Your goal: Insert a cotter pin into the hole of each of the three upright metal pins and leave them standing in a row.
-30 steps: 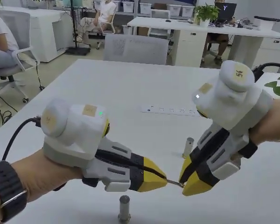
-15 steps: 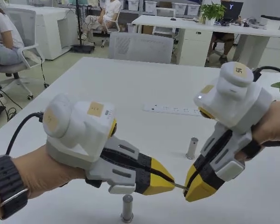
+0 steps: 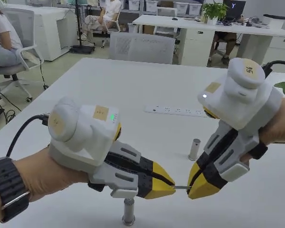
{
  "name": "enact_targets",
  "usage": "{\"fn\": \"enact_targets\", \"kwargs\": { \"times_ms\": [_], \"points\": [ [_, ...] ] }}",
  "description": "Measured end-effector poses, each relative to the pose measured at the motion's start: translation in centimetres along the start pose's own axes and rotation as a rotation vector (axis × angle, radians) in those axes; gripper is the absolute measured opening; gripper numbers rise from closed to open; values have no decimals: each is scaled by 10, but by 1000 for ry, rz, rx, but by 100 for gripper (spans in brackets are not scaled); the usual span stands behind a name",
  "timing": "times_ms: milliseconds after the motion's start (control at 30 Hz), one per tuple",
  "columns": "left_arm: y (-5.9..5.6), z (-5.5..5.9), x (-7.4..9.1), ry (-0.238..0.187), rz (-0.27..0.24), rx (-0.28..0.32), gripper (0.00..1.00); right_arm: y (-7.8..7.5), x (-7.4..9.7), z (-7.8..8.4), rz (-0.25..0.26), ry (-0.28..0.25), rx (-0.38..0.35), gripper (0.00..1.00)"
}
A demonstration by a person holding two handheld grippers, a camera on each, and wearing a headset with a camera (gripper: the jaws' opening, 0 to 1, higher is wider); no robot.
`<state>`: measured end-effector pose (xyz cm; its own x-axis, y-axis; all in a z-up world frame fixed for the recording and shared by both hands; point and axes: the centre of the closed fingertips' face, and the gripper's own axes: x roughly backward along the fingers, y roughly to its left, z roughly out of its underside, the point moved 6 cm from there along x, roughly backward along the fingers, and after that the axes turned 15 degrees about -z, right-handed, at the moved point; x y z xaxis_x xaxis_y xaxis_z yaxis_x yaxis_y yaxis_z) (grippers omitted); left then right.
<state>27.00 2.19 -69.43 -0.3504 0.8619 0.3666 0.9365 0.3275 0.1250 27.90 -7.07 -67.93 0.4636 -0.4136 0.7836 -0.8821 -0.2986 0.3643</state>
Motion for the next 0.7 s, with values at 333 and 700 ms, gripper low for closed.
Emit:
{"fn": "enact_targets", "kwargs": {
  "times_ms": [333, 700],
  "points": [
    [6, 4, -2, 34, -25, 99, 0, -2, 6, -5, 116, 23, 53, 2],
    [5, 3, -1, 95, -20, 71, 0, -3, 2, -5, 133, 55, 48, 5]
  ]
}}
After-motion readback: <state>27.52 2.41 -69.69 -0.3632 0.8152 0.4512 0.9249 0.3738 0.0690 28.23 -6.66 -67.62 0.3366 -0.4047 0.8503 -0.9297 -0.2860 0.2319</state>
